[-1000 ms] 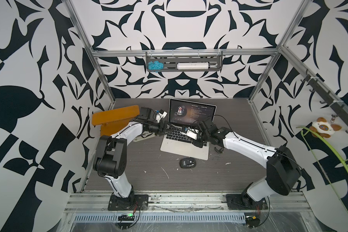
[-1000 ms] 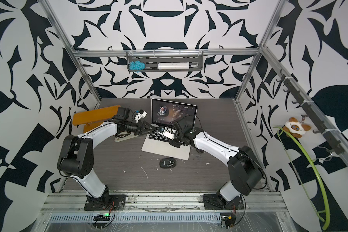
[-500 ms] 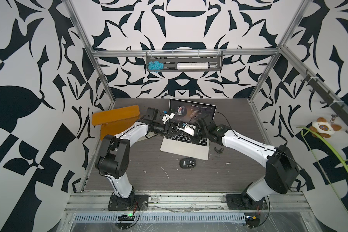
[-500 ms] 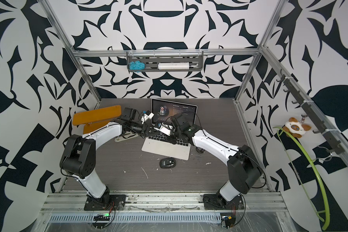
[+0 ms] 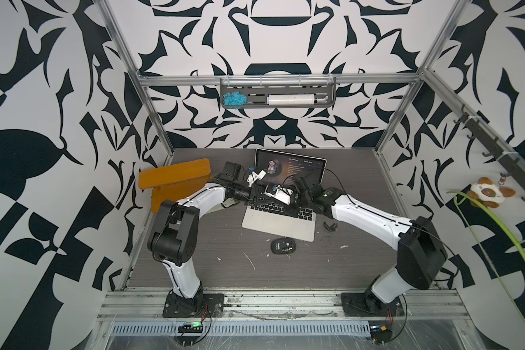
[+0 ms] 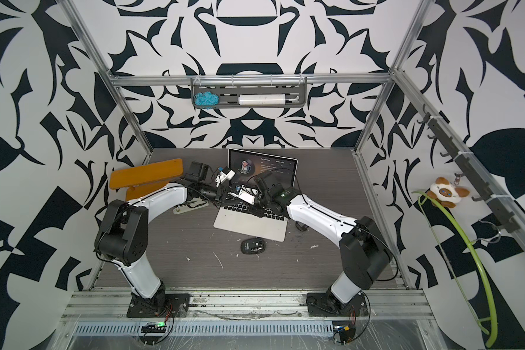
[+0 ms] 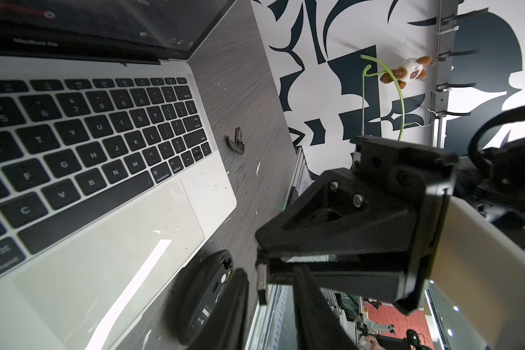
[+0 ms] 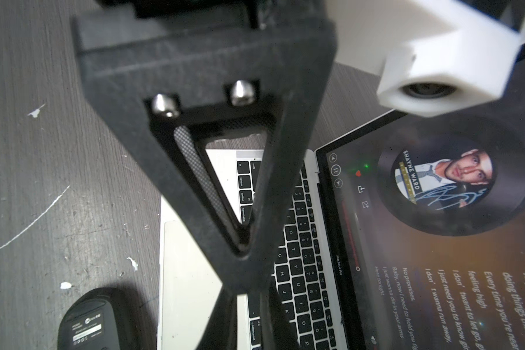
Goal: Remove the wireless mouse receiver from the laptop
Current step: Take out the USB plug from the USB port.
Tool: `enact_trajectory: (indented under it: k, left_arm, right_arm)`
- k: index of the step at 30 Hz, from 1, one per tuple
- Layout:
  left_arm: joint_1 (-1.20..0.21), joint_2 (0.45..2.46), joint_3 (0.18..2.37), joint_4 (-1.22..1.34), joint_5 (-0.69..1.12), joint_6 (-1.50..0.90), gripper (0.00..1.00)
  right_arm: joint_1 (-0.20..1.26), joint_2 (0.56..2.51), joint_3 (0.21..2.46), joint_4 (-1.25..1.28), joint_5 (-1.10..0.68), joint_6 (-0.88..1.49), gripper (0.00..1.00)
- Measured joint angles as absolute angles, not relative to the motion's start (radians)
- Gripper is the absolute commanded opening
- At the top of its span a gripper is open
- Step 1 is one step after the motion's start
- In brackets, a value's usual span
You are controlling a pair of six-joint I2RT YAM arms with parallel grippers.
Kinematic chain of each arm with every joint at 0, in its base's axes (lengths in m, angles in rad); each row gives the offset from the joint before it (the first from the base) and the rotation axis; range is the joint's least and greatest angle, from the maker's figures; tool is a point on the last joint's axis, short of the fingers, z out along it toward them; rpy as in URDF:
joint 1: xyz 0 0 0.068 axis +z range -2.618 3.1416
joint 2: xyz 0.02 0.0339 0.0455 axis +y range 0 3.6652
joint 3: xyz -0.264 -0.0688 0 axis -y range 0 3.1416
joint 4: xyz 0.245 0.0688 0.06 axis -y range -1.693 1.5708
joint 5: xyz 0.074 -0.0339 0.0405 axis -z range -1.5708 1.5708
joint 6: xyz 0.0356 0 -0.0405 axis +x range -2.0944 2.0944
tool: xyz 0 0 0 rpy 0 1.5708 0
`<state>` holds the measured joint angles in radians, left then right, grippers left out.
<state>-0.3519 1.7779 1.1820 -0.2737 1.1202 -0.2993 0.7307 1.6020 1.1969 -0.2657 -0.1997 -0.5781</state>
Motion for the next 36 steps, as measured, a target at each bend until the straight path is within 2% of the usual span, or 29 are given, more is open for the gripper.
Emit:
enact_trajectory:
  k: [8,13,16,18,21,22,26,29,32,36]
  left_arm:
    - [-0.352,1.794,1.196,-0.295,1.123,-0.287,0.22]
    - [-0.349,1.796,1.198,-0.308,1.115,-0.282,0.04]
    - [-0.348,1.801,1.201,-0.312,1.118,-0.278,0.0]
    - [-0.348,1.806,1.201,-0.312,1.123,-0.276,0.0]
    - [-0.348,1.81,1.202,-0.313,1.126,-0.276,0.0]
    - [-0.349,1.81,1.203,-0.313,1.128,-0.276,0.0]
    - [-0.35,1.81,1.216,-0.318,1.13,-0.276,0.0]
    - [-0.351,1.809,1.219,-0.317,1.13,-0.276,0.0]
    - [-0.351,1.802,1.219,-0.303,1.126,-0.281,0.0]
    - [-0.351,1.761,1.218,-0.242,1.124,-0.31,0.0]
  right_arm:
    - [0.737,1.613,1.203,-0.266,-0.172,-0.579,0.02]
    - [0.741,1.614,1.211,-0.271,-0.166,-0.579,0.02]
    - [0.743,1.614,1.213,-0.275,-0.162,-0.579,0.03]
    - [0.743,1.615,1.213,-0.279,-0.159,-0.579,0.12]
    - [0.745,1.618,1.213,-0.277,-0.154,-0.572,0.43]
    - [0.745,1.618,1.213,-0.274,-0.149,-0.567,0.48]
    - [0.73,1.589,1.179,-0.223,-0.132,-0.53,0.56]
    - [0.66,1.507,1.103,-0.159,-0.159,-0.402,0.6]
    - [0.548,1.43,1.066,-0.097,-0.207,-0.176,0.59]
    - [0.432,1.398,1.073,-0.022,-0.377,0.149,0.6]
